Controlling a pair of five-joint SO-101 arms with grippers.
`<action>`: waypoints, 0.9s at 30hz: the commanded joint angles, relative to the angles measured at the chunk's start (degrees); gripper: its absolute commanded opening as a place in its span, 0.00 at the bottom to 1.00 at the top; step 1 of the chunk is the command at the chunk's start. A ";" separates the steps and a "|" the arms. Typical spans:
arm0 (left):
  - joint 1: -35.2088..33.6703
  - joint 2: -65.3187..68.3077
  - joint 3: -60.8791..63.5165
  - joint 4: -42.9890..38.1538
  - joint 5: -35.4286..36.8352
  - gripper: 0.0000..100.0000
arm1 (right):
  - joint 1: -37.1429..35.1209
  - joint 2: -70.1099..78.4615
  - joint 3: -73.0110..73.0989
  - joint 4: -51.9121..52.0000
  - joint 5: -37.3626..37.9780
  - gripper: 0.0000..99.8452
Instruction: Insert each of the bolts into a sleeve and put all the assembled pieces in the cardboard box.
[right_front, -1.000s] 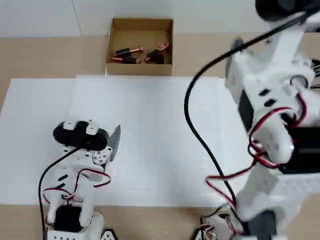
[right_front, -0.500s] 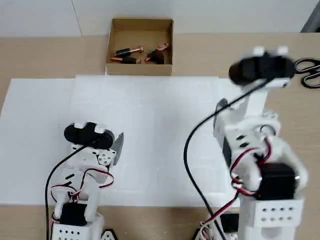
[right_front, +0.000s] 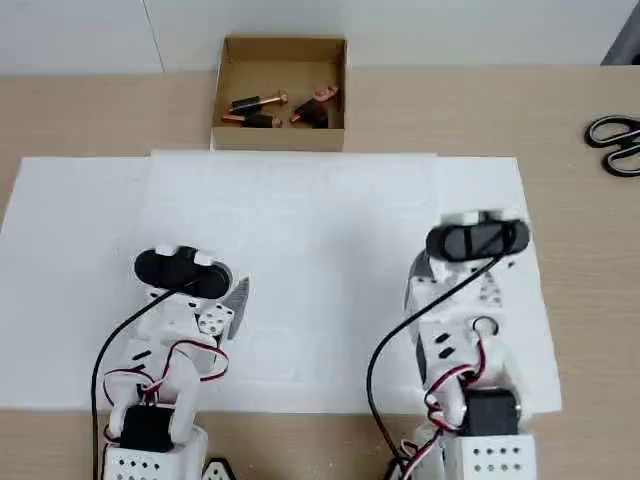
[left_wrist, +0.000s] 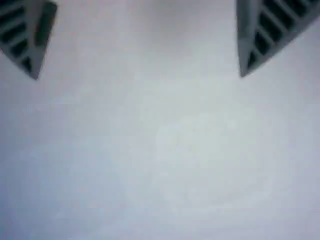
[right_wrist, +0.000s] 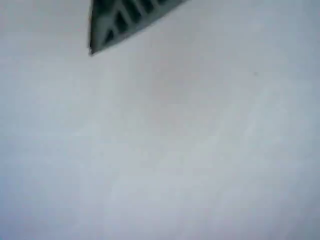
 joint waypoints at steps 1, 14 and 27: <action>0.35 -0.70 -0.22 2.37 -0.09 0.24 | 0.48 -6.64 8.97 -2.42 0.53 0.19; 0.44 -0.79 -0.22 3.16 -0.09 0.24 | 0.48 -16.75 17.32 -0.22 0.53 0.19; 0.00 -0.79 -0.22 3.25 -0.09 0.24 | 0.40 -16.66 17.32 -0.22 0.18 0.19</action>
